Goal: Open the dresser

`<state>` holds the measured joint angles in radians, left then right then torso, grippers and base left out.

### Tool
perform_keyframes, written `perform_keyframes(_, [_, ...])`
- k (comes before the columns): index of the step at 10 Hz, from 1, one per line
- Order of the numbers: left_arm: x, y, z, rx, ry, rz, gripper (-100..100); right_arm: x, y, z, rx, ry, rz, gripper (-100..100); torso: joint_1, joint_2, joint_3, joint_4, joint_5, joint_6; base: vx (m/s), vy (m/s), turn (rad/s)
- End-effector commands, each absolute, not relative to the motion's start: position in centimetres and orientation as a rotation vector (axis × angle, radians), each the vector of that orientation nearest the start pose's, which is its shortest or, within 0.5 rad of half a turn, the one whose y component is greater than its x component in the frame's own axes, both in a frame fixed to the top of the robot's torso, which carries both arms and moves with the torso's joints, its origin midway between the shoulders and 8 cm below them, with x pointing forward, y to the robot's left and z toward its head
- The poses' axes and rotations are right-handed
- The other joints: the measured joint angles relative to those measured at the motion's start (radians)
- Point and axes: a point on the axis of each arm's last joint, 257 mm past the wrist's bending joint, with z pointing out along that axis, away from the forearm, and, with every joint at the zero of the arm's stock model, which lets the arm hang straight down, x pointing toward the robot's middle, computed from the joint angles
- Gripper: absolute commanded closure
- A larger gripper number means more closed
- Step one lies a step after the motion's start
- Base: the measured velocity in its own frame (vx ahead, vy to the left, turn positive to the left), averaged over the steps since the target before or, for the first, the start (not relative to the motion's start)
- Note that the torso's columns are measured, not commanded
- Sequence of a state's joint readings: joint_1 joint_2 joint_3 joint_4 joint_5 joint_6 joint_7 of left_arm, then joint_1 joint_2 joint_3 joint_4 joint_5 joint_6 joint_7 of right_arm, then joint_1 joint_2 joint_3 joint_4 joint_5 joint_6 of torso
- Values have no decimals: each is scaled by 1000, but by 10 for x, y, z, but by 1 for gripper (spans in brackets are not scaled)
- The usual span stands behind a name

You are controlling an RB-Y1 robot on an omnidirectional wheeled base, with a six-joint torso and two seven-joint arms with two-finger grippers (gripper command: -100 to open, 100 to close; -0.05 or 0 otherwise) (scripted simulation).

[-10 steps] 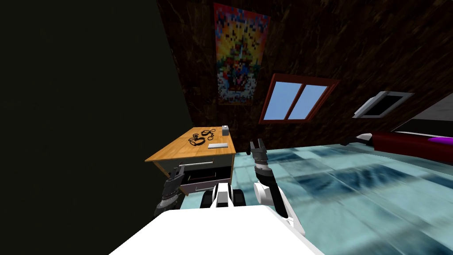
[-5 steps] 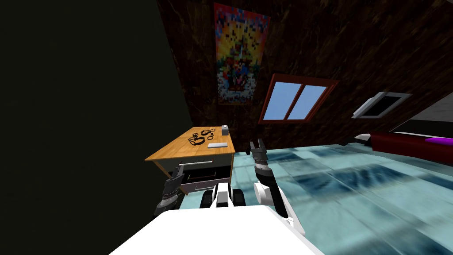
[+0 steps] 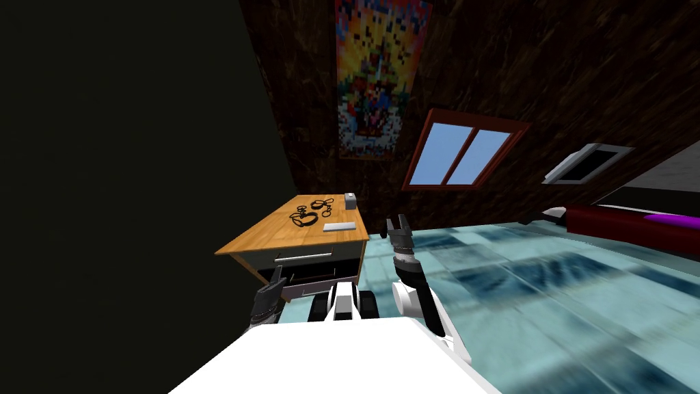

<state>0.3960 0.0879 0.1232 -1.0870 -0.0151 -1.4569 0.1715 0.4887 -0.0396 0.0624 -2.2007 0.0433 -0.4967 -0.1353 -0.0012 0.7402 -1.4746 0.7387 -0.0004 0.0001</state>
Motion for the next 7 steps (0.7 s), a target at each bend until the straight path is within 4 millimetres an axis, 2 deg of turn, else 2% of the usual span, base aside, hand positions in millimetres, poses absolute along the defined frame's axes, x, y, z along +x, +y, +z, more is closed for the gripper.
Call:
perform_keyframes(1, [276, 329, -253, -761, 753, -1334, -100, 364, -251, -10, 726, 691, 1450, 0, 0, -1, -1, 0, 0, 0, 1, -47, -24])
perform_keyframes(2, [280, 319, -261, -808, 732, -1341, -100, 364, -251, -10, 726, 691, 1450, 0, -2, -2, -1, -1, 0, 0, 9, -92, -1])
perform_keyframes(3, [277, 325, -256, -785, 736, -1337, -100, 364, -251, -10, 726, 691, 1450, 0, -3, -3, -2, -1, -1, 0, 5, -47, 6])
perform_keyframes(4, [288, 332, -251, -790, 737, -1338, -100, 364, -251, -10, 726, 691, 1450, 0, 2, -3, -2, -1, 0, 0, -6, -33, 8])
perform_keyframes(7, [302, 341, -242, -790, 738, -1340, -100, 364, -251, -10, 726, 691, 1450, 0, 2, -1, -1, 0, 1, 0, -17, -37, 6])
